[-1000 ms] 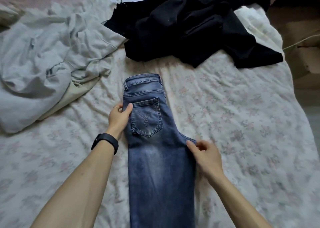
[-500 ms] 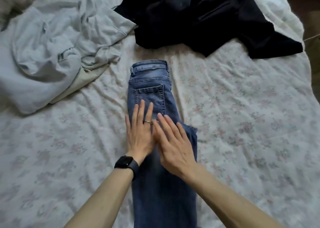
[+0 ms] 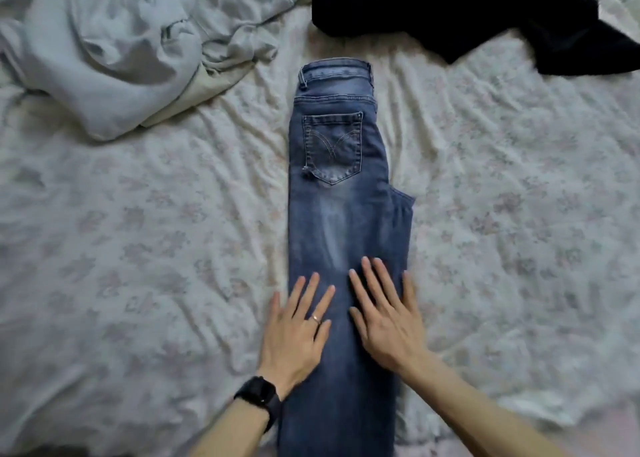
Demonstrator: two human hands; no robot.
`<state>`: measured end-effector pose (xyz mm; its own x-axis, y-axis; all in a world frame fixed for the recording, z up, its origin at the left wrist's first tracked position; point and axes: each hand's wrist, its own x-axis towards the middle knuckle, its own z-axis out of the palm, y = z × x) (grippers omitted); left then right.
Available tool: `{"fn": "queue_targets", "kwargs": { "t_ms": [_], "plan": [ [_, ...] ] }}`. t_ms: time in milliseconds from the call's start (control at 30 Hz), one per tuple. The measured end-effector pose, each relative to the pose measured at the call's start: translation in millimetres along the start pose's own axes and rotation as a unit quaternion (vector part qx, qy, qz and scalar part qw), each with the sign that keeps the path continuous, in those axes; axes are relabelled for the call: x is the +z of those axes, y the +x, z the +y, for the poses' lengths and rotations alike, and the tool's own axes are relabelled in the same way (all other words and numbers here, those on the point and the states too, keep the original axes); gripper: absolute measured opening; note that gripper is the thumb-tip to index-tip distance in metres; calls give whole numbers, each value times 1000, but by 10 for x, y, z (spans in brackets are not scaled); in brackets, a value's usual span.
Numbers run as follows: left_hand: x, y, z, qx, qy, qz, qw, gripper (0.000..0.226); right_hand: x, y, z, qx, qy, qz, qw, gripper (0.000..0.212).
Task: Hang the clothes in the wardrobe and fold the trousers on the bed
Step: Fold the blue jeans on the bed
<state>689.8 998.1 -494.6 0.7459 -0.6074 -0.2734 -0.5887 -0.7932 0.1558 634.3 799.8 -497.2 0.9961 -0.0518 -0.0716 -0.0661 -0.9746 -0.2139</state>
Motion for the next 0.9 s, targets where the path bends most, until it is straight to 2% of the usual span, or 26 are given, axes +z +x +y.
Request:
{"fn": "queue_targets", "kwargs": {
  "t_ms": [100,167,200,267,333,367,433,533,600,667,767,900],
  "plan": [
    [26,-705,200,-114,-75,-12,991,60,-49,-479,-185,124,60,-20,990,63],
    [40,-1135,373,-200,-147,-9,969,58,-32,-852,-346,158,158,3,975,62],
    [62,-1327,453,-260,-184,-14,948,58,-11,-1046,-420,196,219,5,956,63],
    [117,-1715,559,-396,-304,-57,865,56,22,-1478,-570,314,329,-17,890,58],
    [194,-2048,537,-467,-407,-113,777,46,85,-1874,-705,401,379,-48,833,44],
    [231,-2145,484,-466,-430,-138,761,39,123,-2023,-736,425,389,-72,814,37],
    [335,-2362,357,-437,-439,-192,761,26,189,-2307,-824,455,387,-141,790,30],
    [444,-2604,237,-384,-431,-265,773,36,244,-2632,-913,469,403,-225,753,36],
    [476,-2566,177,-357,-424,-282,783,31,261,-2676,-885,475,420,-255,730,37],
    [441,-2592,136,-336,-430,-289,787,25,197,-2732,-905,450,416,-277,740,35],
    [405,-2755,142,-327,-435,-297,785,29,69,-2883,-898,438,428,-287,737,33],
    [157,-3234,152,-313,-488,-295,759,26,-368,-3132,-1039,421,459,-275,732,39]
  ]
}}
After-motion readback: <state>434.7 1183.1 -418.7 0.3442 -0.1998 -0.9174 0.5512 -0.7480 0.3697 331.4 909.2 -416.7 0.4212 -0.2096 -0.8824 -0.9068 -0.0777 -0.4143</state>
